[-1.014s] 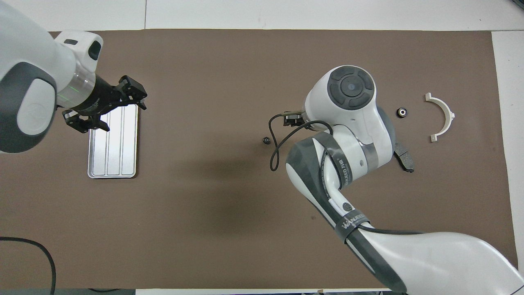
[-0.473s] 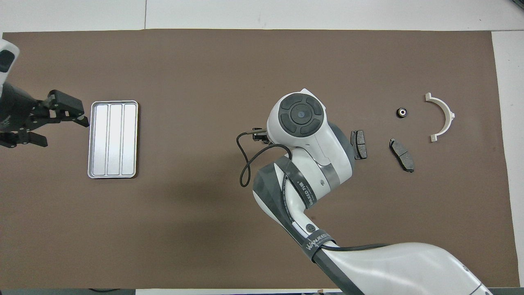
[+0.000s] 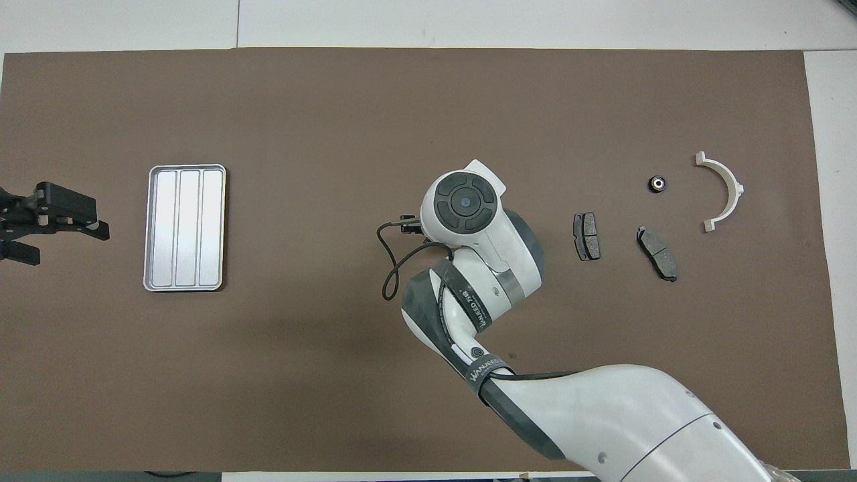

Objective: Place bearing gear from tray to pile
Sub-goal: 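Withdraw the left gripper to rest while the right gripper holds the bearing, then carry the bearing with the right gripper and set it beside the first bearing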

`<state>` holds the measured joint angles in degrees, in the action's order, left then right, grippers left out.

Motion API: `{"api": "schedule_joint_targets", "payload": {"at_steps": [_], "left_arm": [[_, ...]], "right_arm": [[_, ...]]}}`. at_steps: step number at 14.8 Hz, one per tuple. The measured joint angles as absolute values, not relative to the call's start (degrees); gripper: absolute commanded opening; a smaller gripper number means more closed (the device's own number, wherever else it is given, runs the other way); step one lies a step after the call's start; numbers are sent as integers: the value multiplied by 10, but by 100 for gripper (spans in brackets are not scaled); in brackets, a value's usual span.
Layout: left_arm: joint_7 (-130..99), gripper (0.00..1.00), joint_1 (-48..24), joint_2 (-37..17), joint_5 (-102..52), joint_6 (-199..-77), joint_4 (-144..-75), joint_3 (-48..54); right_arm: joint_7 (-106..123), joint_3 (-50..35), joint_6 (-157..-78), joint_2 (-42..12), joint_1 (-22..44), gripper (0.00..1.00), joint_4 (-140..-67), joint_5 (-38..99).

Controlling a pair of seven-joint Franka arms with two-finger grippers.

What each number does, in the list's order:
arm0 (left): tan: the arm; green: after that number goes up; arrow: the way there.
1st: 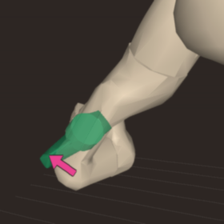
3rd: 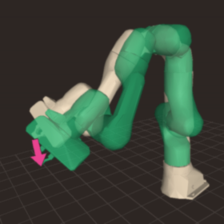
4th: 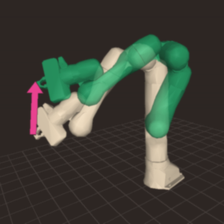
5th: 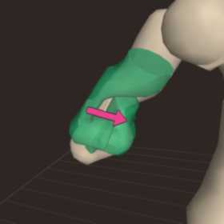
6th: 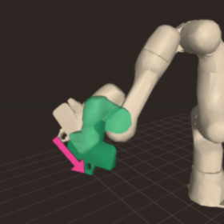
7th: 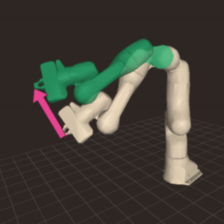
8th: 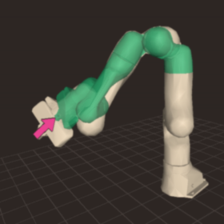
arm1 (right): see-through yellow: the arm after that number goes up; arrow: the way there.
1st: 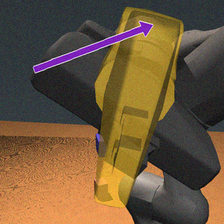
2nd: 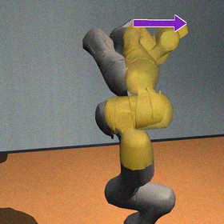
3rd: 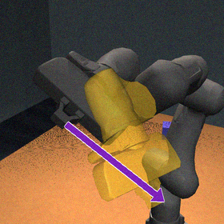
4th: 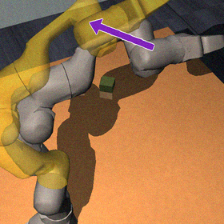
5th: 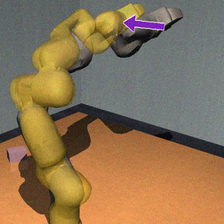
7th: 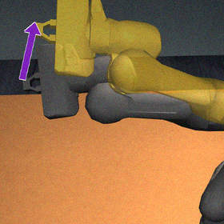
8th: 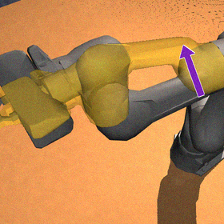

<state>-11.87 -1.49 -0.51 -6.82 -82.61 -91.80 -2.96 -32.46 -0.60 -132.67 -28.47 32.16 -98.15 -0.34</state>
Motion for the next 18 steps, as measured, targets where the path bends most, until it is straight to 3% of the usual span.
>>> {"api": "schedule_joint_targets", "payload": {"at_steps": [7, 8, 10, 11, 13, 14, 18], "left_arm": [[-84, 100, -3, -4, -14, -870, -936, 5], [-83, 100, -3, -4, -11, -880, -939, 9], [-80, 100, -3, -2, -11, -894, -950, 9], [-79, 100, -2, -2, -11, -903, -957, 9], [-78, 100, -2, -2, -11, -912, -967, 9], [-78, 100, -2, -1, -11, -912, -969, 9], [-77, 100, -2, -1, -11, -912, -972, 9]], "right_arm": [[-325, -6, -1347, -302, 324, 74, -981, -3], [-325, -6, -1347, -302, 326, 70, -981, -3], [-325, -6, -1351, -305, 329, 52, -981, -3], [-325, -6, -1353, -306, 329, 36, -981, -3], [-325, -6, -1354, -308, 329, 17, -981, -3], [-325, -6, -1354, -308, 329, 3, -981, -3], [-322, -4, -1354, -308, 329, 0, -981, -6]]}}
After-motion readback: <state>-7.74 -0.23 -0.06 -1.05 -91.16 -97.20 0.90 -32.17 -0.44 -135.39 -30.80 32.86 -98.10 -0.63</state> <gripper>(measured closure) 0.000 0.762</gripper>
